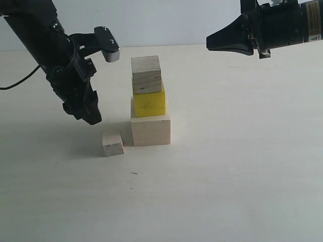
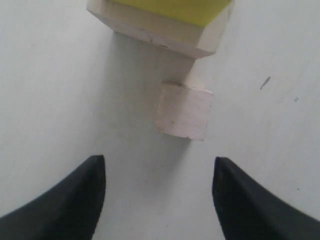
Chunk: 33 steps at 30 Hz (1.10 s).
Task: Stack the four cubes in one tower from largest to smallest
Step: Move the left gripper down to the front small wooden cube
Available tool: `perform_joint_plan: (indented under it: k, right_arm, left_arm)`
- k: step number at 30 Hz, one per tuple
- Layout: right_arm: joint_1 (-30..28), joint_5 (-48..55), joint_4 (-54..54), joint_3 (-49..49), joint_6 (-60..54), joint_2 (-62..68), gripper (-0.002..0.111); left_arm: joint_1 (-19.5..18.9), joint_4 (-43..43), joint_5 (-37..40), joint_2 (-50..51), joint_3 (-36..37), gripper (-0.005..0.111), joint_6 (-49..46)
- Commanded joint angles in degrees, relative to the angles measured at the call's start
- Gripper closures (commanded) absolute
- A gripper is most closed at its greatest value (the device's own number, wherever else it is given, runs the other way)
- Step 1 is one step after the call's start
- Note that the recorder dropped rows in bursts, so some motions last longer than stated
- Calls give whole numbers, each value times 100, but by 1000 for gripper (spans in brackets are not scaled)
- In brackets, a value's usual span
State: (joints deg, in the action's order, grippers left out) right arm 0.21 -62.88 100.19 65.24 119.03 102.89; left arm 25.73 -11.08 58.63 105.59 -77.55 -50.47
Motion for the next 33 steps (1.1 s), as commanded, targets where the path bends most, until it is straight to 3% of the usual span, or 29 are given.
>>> perform_joint_plan:
  k: [1, 11, 30, 33]
  right_arm:
    - [-25, -41, -24, 12, -51, -11, 108]
    - [-21, 1357, -24, 24, -209, -11, 108]
    - [-25, 1362, -24, 24, -209, -11, 108]
    - [-25, 1362, -24, 24, -209, -11, 108]
  left_arm:
    - [1, -168, -119, 24, 19, 46, -4]
    - [51, -462, 291, 273, 19, 46, -492]
    - [51, -516, -42, 755, 19, 46, -795]
    - [51, -612, -189, 802, 19, 40, -955]
